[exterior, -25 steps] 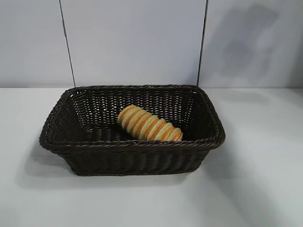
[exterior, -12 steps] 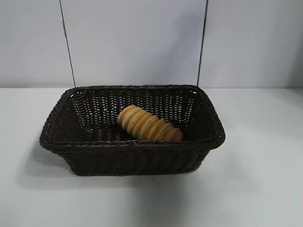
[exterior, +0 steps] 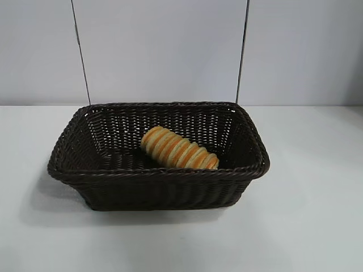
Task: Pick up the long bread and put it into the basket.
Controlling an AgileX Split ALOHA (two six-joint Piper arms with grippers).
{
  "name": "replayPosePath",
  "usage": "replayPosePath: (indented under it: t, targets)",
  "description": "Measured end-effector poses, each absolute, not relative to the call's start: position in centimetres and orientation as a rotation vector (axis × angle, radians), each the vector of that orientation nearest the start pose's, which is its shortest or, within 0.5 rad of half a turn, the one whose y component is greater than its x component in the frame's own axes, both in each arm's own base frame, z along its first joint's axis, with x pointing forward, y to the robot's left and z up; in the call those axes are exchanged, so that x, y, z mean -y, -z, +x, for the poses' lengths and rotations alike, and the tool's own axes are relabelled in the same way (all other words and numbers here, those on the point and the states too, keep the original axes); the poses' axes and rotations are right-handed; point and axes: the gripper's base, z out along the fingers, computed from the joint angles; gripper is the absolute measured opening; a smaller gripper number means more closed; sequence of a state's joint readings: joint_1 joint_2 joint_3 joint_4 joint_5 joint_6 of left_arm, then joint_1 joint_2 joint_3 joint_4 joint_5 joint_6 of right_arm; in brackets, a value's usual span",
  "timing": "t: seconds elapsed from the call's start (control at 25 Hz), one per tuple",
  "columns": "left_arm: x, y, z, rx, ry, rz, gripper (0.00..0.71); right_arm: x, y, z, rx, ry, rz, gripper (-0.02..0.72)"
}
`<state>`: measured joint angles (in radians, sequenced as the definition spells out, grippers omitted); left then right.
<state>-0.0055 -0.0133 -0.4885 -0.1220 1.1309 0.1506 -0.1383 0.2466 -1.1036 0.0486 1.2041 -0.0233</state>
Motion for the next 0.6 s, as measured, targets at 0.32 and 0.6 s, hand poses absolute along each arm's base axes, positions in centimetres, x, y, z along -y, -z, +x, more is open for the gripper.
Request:
replayPosePath:
  t: [0.32,0.6]
  targets:
    - [1.0,-26.9,-0.9,-2.1,0.061,0.175,0.694,-1.1,-34.4,-5.1,-1.849,0.066,0.095,0.695]
    - [1.0,-26.9,-0.9,-2.1,0.061,0.175,0.694,-0.7,-30.3,-2.8,-1.981,0.069,0.104,0.695]
